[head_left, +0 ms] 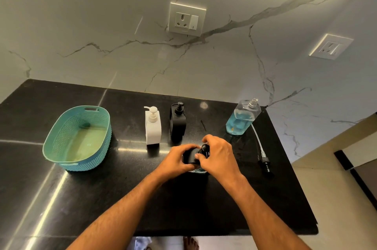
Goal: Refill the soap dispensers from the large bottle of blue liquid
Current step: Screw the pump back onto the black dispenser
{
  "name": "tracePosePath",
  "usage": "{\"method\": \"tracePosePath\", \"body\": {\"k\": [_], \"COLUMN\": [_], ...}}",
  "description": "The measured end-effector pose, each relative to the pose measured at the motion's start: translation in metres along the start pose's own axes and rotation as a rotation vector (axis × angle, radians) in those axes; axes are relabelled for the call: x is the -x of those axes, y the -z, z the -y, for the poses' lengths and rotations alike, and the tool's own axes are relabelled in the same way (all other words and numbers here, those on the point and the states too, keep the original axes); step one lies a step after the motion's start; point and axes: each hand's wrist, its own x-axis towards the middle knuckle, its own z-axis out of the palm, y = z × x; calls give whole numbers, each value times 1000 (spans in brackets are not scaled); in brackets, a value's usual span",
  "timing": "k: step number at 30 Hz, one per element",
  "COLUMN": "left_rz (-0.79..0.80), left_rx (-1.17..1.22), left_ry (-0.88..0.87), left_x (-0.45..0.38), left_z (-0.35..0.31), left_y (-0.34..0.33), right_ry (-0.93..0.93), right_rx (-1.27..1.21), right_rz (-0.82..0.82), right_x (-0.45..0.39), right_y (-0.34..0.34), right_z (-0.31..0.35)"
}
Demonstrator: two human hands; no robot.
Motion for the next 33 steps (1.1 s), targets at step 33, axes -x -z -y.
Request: {"method": "tracePosePath", "body": {"k": [33], "left_rz": [-17], "left_rx": [24], "left_ry": [38], "left_x": [1], "left_z": [-9], "left_y": [1], "right_ry": [30], "right_rx": [69], "right_rz": [51], "right_x": [1], "right_y": [-7], "right_z": [-13]}}
